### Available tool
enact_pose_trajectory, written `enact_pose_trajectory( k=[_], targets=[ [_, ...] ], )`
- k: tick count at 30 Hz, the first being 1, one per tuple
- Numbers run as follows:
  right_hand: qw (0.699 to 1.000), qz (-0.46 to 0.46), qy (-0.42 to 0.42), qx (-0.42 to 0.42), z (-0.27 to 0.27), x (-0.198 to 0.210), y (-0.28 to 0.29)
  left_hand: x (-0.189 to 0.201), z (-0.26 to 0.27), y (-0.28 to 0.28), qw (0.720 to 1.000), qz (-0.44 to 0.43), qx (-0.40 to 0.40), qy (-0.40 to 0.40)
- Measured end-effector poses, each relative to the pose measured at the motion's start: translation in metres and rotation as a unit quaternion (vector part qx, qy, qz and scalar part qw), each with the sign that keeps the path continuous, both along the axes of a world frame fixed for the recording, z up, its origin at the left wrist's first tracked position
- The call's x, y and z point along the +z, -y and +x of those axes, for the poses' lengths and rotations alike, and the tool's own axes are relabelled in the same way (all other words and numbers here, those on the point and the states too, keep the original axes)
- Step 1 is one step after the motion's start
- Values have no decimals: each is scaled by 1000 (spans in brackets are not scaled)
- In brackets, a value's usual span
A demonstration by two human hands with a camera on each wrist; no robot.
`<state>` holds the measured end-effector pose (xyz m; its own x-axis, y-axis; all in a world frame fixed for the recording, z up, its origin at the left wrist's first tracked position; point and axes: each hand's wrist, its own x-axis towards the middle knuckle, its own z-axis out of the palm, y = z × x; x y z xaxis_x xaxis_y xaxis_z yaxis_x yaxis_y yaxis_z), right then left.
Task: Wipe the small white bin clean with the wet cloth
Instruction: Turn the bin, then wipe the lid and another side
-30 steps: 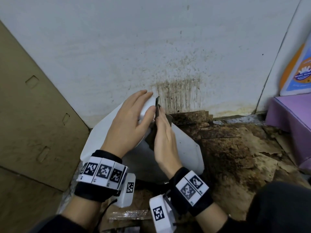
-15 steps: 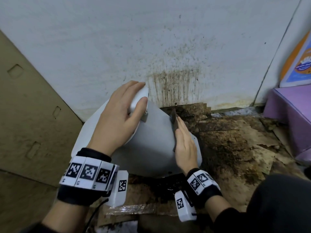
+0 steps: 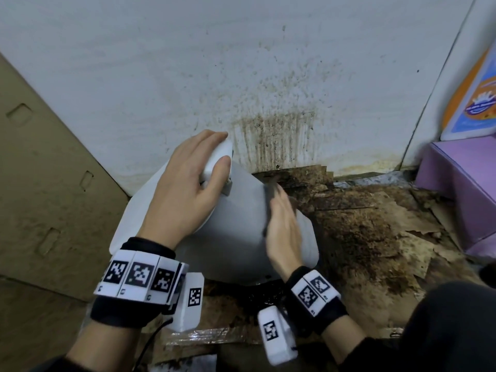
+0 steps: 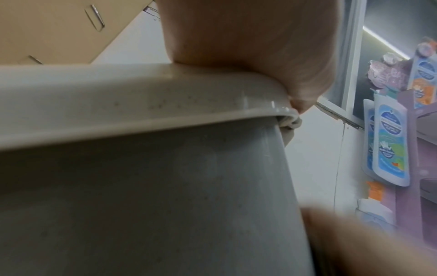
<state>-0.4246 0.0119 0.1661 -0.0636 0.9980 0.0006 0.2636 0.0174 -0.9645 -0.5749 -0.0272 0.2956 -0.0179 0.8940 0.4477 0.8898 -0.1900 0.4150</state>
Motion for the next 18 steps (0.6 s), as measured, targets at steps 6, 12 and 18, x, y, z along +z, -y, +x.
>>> enact_pose_trajectory(
  k=[6, 12, 18],
  targets=[
    [984, 120, -70, 114, -26, 44, 8, 1, 2, -1, 1000, -4, 0, 4],
    [983, 159, 32, 89, 7, -13, -2, 3, -4, 4, 1000, -4, 9, 20],
    [999, -28, 36, -15, 57, -78, -17, 4, -2, 5, 1000, -10, 3, 26]
  ],
)
